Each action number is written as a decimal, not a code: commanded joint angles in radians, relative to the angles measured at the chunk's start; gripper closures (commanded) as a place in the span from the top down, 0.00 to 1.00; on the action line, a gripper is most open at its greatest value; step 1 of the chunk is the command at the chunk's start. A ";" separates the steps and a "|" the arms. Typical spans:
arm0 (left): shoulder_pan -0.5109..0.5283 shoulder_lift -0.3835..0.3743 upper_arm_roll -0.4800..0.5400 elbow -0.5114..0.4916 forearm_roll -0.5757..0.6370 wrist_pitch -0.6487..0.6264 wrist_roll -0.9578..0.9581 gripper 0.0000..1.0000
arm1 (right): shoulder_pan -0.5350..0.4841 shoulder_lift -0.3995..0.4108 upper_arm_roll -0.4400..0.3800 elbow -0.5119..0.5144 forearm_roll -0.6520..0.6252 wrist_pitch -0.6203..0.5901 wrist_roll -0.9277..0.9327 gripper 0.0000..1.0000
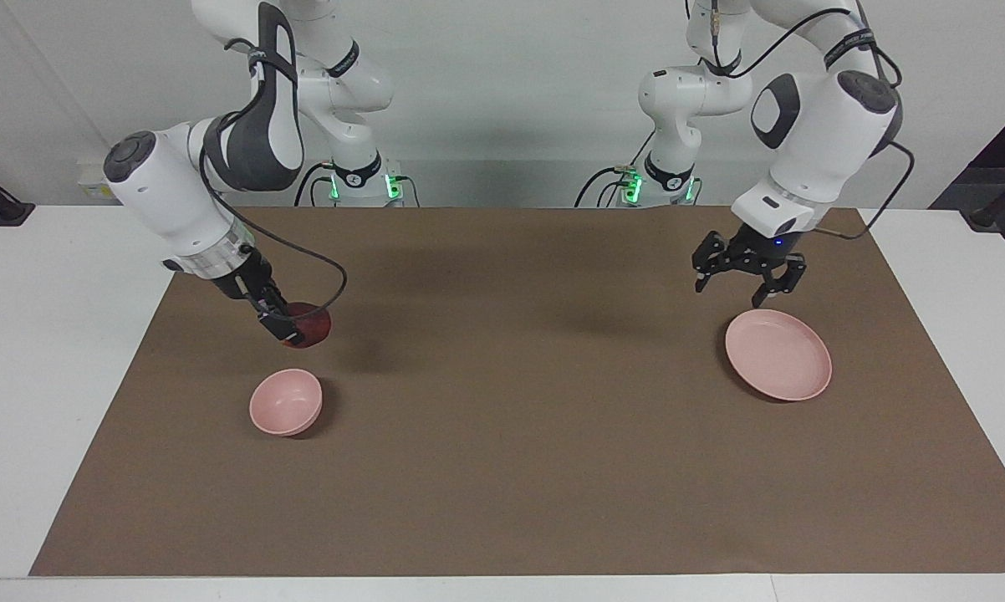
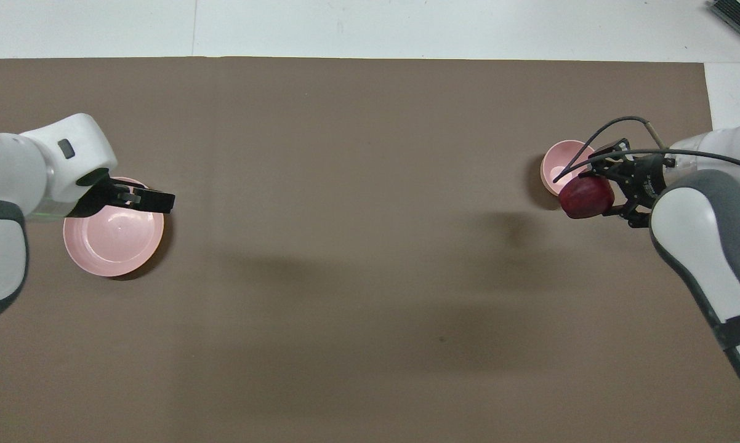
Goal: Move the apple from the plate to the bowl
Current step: 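Move the apple toward the pink bowl with the right gripper, then lower the apple into the pink bowl and open the right gripper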
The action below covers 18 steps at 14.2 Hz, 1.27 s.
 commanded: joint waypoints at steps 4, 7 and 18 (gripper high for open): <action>0.039 0.046 -0.008 0.307 0.063 -0.294 0.003 1.00 | 0.043 0.046 0.003 -0.021 -0.375 0.158 0.053 0.00; 0.038 0.034 -0.005 0.320 0.063 -0.319 0.001 1.00 | 0.060 0.095 0.005 -0.027 -0.568 0.236 0.196 0.00; 0.039 0.028 0.029 0.322 0.062 -0.334 0.003 1.00 | 0.092 0.209 0.008 -0.023 -0.891 0.387 0.527 0.75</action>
